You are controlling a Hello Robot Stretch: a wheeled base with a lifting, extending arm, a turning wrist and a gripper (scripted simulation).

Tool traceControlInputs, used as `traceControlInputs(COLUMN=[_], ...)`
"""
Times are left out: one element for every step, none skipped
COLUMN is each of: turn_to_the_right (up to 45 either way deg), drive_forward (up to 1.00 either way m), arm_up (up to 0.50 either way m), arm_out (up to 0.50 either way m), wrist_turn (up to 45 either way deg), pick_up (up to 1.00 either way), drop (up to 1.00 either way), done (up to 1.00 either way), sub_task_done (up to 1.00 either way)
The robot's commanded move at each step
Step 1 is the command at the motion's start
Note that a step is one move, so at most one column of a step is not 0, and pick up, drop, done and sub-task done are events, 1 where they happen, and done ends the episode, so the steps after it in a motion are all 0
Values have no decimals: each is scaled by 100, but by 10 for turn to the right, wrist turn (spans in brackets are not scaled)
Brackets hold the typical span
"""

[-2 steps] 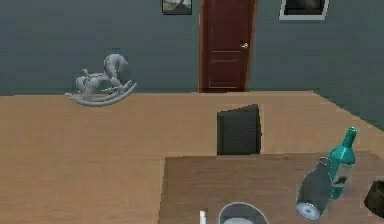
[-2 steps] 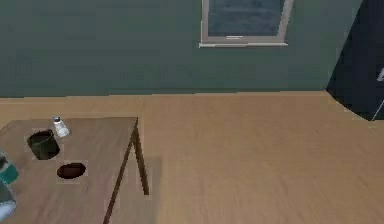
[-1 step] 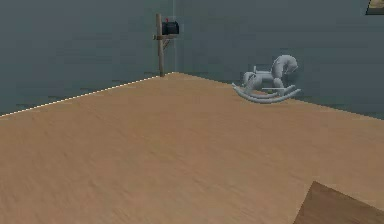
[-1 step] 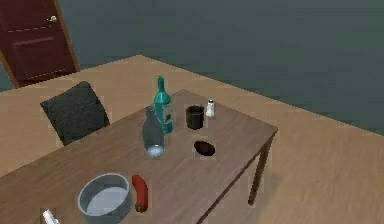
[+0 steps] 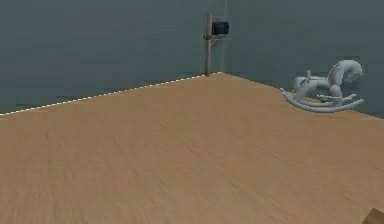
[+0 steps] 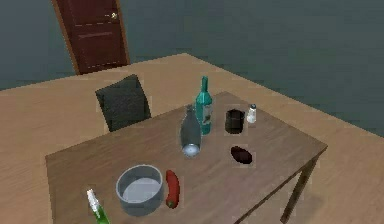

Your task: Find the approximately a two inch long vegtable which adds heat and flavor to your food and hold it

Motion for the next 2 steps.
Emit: traceControlInputs(turn_to_the_right=[0,0], drive_forward=[0,0], arm_up=[50,36], arm_out=[0,0], wrist_turn=[0,0], pick_up=[0,0], drop=[0,0], done=[0,0], sub_task_done=[0,0])
